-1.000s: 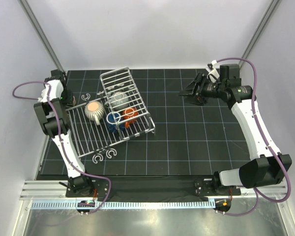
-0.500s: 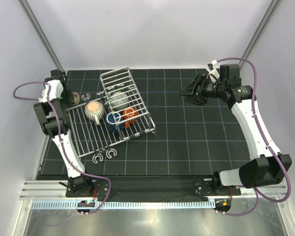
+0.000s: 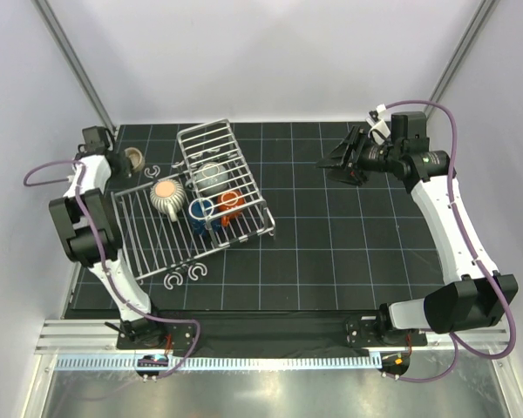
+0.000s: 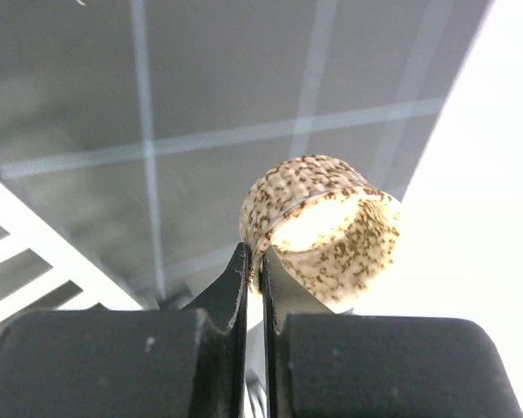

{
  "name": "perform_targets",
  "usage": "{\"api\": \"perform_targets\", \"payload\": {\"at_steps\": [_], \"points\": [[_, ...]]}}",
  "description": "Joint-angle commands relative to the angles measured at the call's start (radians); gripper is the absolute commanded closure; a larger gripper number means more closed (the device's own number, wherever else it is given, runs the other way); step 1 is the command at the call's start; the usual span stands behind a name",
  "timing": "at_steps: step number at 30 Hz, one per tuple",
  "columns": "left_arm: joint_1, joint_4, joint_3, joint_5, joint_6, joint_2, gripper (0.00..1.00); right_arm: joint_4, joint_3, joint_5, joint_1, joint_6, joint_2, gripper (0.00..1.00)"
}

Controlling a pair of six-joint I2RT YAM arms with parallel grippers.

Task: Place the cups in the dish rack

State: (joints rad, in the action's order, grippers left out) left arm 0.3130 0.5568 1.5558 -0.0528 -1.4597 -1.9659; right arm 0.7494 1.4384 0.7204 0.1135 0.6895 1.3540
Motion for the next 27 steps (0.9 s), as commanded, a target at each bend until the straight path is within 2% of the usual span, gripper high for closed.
{"api": "perform_targets", "payload": {"at_steps": [1,6,10,19,23,25,27], "points": [[-0.009,-0.259,-0.075,0.094,-0.031,0.156,1.0,-0.013,0.027,0.013,-0.005,-0.013,-0.045,0.41],[-0.032,-0.319,-0.218,0.159,-0.021,0.317,1.0,-0.013,0.007,0.022,0.005,-0.028,-0.079,0.41],[-0.072,-0.324,-0.26,0.177,-0.042,0.43,1.0,0.004,-0.006,0.024,0.021,-0.045,-0.115,0.4],[-0.271,-0.347,-0.275,0.183,-0.073,0.654,1.0,-0.022,0.019,0.068,0.112,-0.048,-0.167,0.4],[-0.362,-0.353,-0.342,0.162,-0.059,0.791,1.0,-0.065,0.088,0.097,0.185,-0.05,-0.151,0.4],[-0.376,-0.362,-0.365,0.178,-0.059,0.864,1.0,-0.07,0.123,0.09,0.231,-0.059,-0.125,0.36],[-0.38,-0.371,-0.387,0.26,-0.067,0.895,1.0,-0.096,0.165,0.082,0.305,-0.061,-0.104,0.29]]}}
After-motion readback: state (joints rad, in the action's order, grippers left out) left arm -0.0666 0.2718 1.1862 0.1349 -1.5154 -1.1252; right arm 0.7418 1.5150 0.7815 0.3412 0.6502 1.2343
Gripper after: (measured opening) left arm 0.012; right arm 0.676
